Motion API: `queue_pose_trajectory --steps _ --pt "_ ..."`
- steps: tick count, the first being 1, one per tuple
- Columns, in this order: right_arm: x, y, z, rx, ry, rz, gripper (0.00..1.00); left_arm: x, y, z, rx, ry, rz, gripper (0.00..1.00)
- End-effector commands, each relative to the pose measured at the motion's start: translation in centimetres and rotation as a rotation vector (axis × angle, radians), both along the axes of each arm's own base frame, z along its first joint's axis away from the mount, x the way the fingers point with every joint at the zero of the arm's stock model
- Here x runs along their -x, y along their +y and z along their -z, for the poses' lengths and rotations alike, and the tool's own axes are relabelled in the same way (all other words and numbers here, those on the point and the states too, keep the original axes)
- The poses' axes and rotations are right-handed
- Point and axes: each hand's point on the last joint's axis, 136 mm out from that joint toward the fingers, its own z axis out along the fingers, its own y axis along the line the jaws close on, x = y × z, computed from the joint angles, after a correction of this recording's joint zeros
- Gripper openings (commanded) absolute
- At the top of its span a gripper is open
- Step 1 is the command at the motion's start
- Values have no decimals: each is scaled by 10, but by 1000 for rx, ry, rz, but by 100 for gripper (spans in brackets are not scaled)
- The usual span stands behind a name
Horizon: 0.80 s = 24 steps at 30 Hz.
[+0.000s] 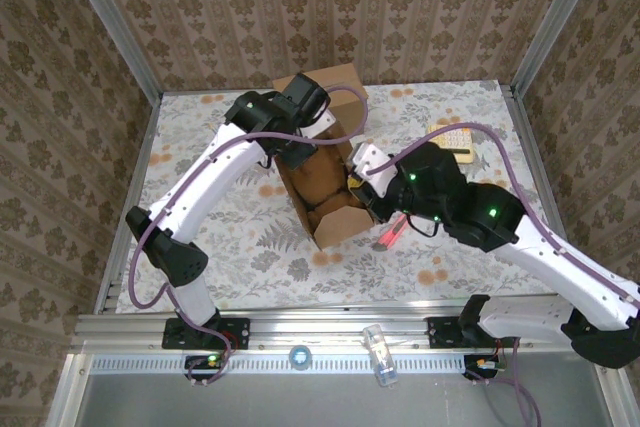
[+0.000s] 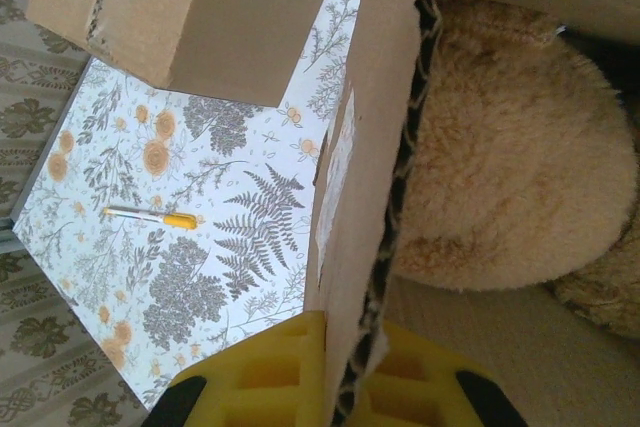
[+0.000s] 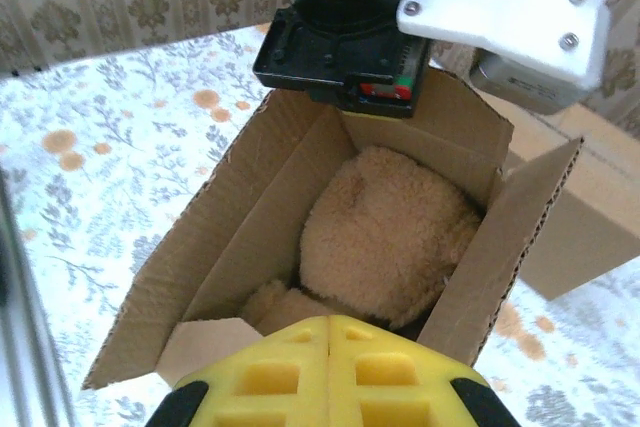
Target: Unpack the express box
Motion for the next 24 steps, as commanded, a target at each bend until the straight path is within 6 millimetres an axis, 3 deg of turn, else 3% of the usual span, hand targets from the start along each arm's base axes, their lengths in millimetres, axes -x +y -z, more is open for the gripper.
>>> queue_pose_trajectory --steps 1,4,11,20,21,24 --pt "-15 8 13 168 -150 29 0 6 0 -15 71 7 -15 0" --pt "-20 21 30 284 -203 25 0 7 -1 -16 79 18 -10 0" --pt "-34 46 51 375 -260 31 0 12 -1 -16 88 37 -3 0" --pt "-48 50 84 424 -231 68 0 13 -1 -15 89 46 -2 0" --pt "-52 53 98 448 -210 69 0 13 -1 -15 89 47 -1 0" --pt "-60 50 109 440 -171 95 0 14 0 -14 84 50 -1 0"
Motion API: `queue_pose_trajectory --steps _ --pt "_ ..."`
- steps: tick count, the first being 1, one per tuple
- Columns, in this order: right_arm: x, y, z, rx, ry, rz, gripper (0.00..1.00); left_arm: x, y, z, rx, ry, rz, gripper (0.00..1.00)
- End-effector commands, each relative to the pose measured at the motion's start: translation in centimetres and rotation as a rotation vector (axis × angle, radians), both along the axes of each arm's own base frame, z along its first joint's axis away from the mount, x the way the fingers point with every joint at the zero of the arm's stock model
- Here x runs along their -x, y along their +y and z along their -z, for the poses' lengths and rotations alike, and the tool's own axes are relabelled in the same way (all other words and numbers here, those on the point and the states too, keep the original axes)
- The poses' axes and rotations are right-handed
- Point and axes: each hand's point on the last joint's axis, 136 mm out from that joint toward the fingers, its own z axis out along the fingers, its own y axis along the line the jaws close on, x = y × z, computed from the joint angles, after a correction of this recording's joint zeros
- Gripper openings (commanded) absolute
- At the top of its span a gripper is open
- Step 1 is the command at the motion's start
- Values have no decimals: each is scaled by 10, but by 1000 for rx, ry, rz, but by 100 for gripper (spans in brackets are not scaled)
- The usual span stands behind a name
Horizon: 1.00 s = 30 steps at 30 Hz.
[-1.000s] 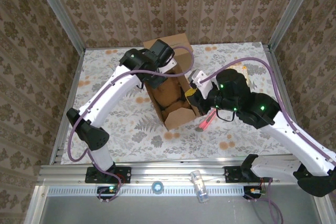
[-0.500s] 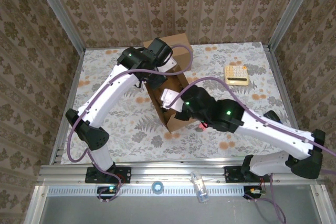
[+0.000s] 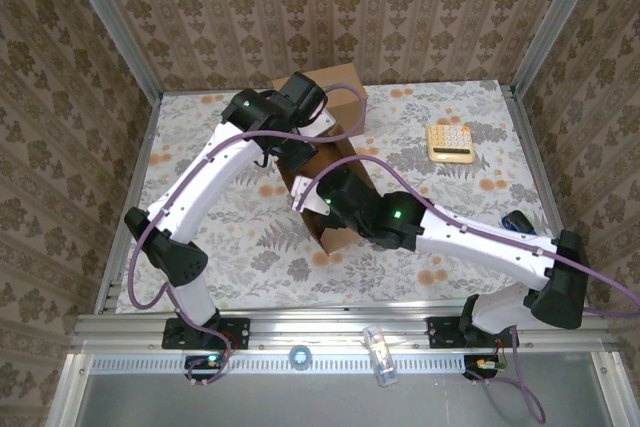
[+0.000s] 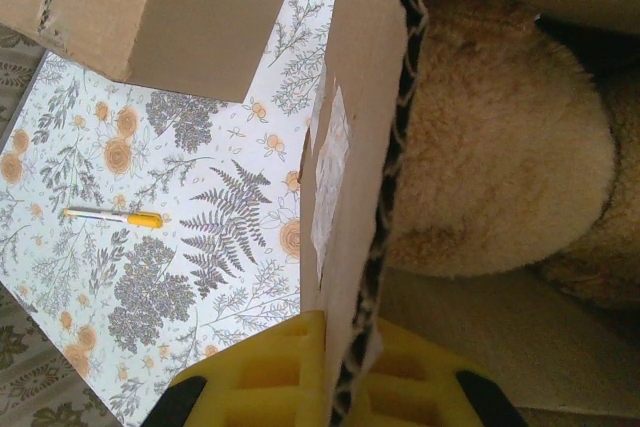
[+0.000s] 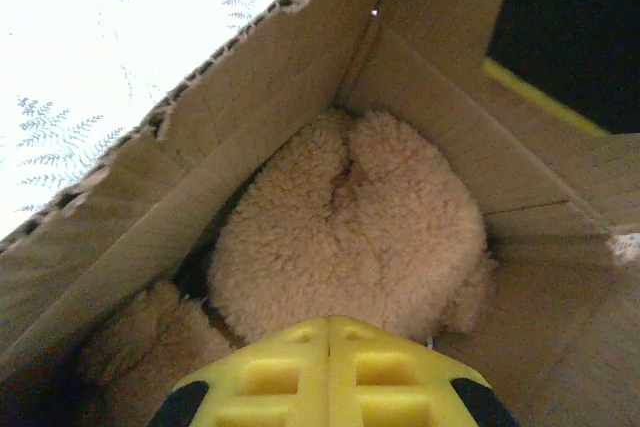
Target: Unpack the express box
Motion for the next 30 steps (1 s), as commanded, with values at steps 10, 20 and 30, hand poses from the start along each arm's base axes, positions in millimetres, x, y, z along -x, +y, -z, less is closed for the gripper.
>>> queue_pose_trajectory --steps 10,20,30 --pt "-30 -11 45 -28 91 158 0 5 1 -16 59 -11 -18 0" --pt "-41 -16 83 -55 221 350 12 9 -1 -15 78 1 -13 0" --pt "-50 -16 100 -135 295 489 71 15 -4 -16 74 -2 7 0"
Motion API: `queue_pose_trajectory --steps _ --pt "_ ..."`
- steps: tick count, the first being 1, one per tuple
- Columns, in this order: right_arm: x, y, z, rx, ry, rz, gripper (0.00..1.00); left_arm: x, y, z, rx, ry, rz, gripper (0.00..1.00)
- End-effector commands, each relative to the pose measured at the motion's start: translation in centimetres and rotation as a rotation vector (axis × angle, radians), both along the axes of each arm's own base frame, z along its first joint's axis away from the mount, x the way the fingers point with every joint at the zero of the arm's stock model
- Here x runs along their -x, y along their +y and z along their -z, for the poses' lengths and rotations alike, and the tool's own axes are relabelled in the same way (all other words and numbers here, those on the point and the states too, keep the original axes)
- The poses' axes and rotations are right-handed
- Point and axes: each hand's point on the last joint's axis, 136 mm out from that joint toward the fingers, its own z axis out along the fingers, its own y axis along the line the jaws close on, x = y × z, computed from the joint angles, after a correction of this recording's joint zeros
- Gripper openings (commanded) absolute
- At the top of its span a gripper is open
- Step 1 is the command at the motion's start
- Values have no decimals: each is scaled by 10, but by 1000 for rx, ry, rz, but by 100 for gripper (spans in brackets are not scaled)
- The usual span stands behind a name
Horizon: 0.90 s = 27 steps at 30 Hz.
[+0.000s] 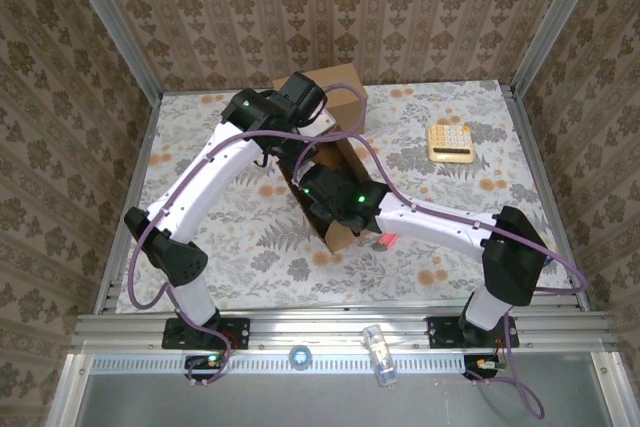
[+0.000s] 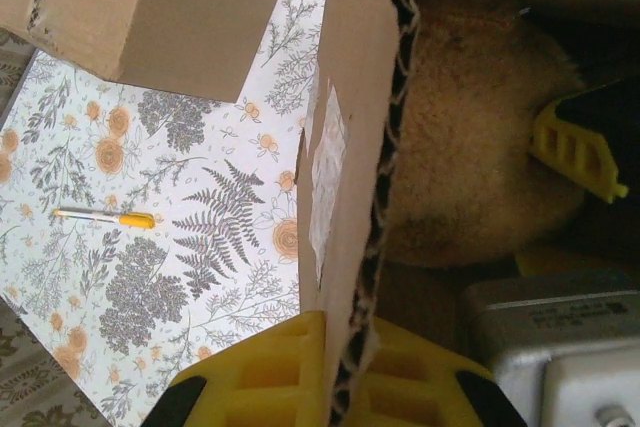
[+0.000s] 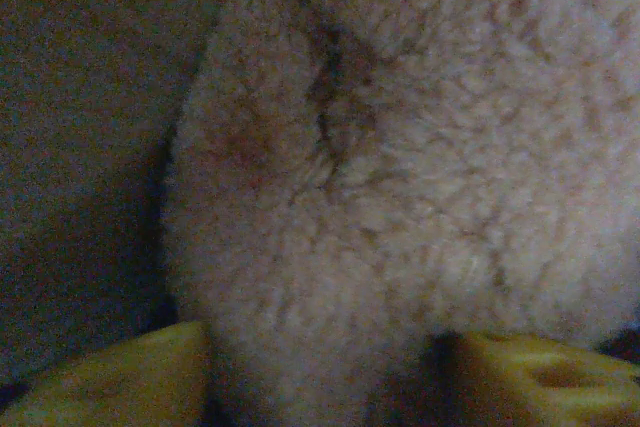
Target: Unpack the express box
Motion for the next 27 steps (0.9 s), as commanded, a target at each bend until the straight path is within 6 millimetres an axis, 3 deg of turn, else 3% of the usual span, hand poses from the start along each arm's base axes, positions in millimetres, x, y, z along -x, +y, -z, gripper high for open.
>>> queue_pose_trajectory --steps 1,7,12,16,22,27 --pt "-5 -7 17 -9 57 104 74 14 -3 -17 61 -12 8 0" --pt "-18 -10 36 -19 95 201 76 18 -8 -16 58 -10 25 0" --pt "-22 -12 56 -18 124 227 72 20 -9 -16 52 -10 32 0" --pt "-24 -17 65 -32 140 249 52 21 -8 -17 50 -10 29 0" --pt "-21 -19 56 -75 126 235 2 19 -3 -15 30 -19 3 0" --pt "-17 -18 35 -143 94 203 0 14 4 -8 6 -12 -40 0"
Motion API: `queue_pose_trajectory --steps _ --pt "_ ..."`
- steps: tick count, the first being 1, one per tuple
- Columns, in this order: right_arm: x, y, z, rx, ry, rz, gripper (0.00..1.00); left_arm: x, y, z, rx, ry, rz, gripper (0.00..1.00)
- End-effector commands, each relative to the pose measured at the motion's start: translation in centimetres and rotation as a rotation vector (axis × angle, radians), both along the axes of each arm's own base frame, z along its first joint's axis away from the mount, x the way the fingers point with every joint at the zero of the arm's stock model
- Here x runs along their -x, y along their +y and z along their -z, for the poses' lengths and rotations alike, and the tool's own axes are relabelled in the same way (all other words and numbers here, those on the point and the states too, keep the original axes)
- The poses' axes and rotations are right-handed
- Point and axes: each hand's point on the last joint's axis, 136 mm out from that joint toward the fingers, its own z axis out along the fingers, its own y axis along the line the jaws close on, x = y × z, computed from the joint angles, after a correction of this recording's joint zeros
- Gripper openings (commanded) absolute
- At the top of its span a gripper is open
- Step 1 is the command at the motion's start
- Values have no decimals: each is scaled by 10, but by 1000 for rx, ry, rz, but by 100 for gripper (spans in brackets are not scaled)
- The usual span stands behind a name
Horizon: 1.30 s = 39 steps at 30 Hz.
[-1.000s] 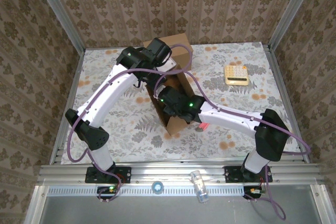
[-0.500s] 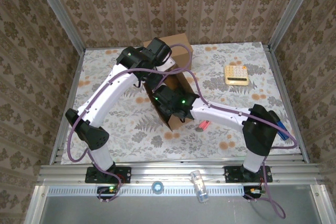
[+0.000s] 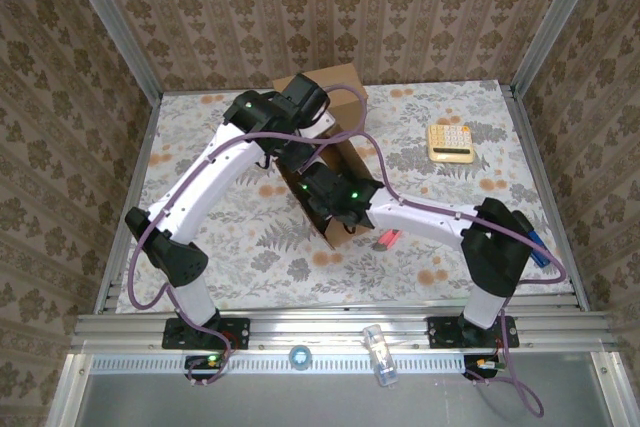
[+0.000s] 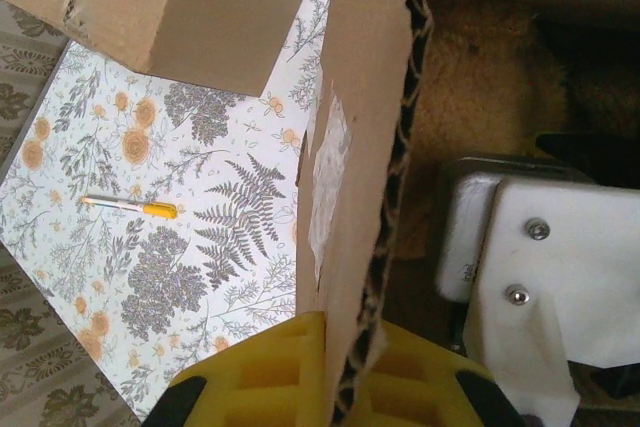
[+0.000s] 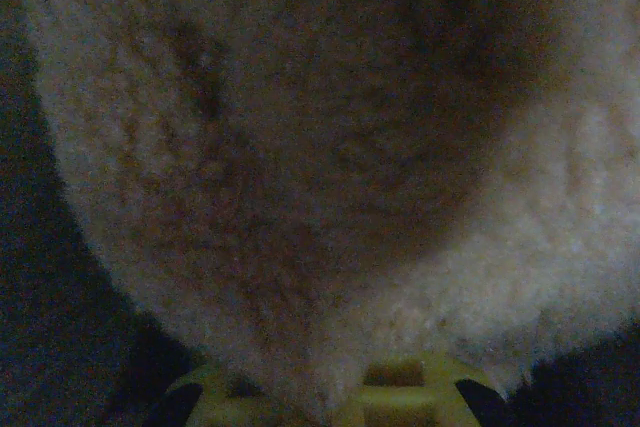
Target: Unpack the express box
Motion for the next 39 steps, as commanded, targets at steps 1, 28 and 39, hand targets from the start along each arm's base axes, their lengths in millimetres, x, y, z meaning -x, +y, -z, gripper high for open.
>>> queue_pose_trajectory --steps 1,28,39 --pt "3 -14 2 -40 30 25 0 15 2 -5 31 24 -17 0" --pt "32 -13 -83 -284 -81 -79 0 -10 47 24 -18 80 -224 0" --pt "40 -21 -110 -350 -127 -83 0 -17 68 34 -7 113 -321 0"
